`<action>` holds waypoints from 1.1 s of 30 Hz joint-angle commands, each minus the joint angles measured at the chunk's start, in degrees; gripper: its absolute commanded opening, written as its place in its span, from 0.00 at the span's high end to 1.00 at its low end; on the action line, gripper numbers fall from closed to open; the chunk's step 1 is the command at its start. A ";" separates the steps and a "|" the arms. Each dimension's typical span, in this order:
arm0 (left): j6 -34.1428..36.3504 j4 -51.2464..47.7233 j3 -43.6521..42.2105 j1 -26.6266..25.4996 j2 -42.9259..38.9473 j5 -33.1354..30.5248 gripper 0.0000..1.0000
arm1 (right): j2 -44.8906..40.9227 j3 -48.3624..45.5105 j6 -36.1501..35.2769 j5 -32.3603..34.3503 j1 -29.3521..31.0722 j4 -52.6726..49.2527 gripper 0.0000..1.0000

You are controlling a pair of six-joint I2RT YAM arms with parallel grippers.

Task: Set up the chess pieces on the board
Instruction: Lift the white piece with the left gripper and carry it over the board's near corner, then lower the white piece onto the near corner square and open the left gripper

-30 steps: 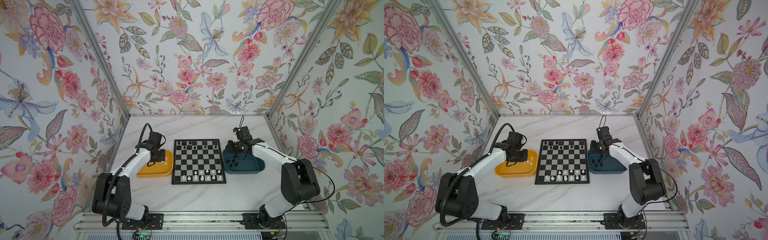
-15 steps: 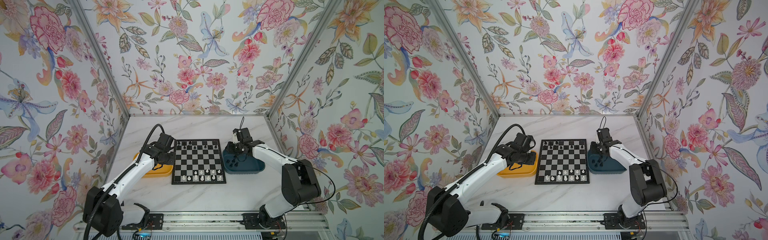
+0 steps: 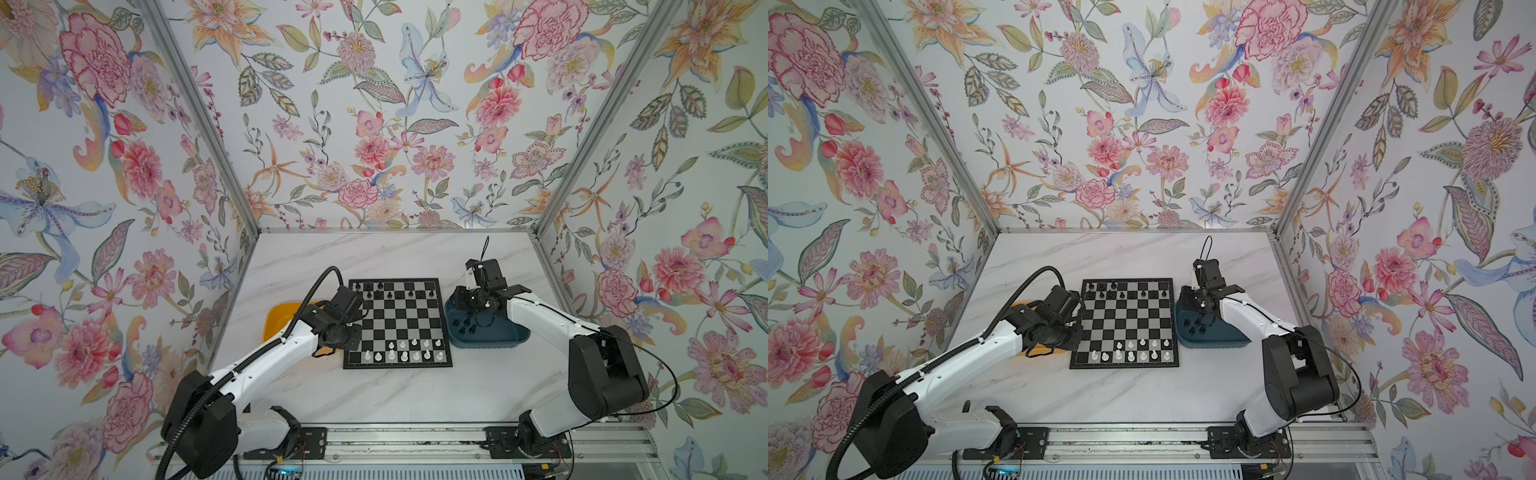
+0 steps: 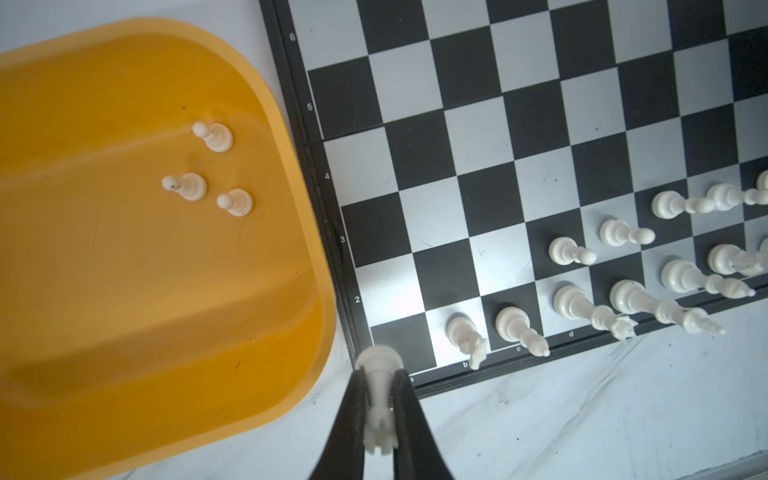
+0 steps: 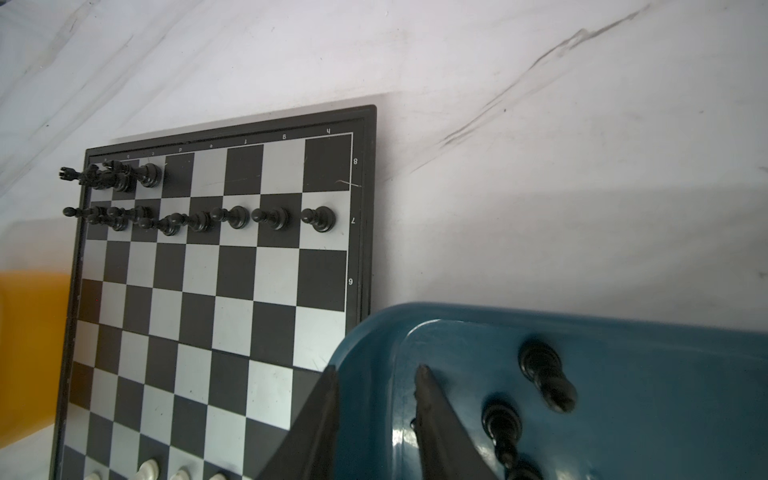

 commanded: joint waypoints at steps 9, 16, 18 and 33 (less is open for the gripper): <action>-2.20 2.87 -2.63 -3.29 3.10 1.88 0.91 | -1.74 -1.83 0.56 -0.53 0.74 1.08 0.67; -2.27 2.66 -3.68 -4.40 5.47 1.85 0.89 | -1.35 -1.82 0.54 -0.68 0.80 1.23 0.67; -2.30 2.71 -3.93 -4.49 5.82 1.75 0.88 | -1.25 -1.80 0.49 -0.67 0.89 1.29 0.67; -2.62 4.85 -5.63 -4.58 8.58 2.36 0.86 | -0.14 -2.02 0.57 -0.90 1.02 1.78 0.67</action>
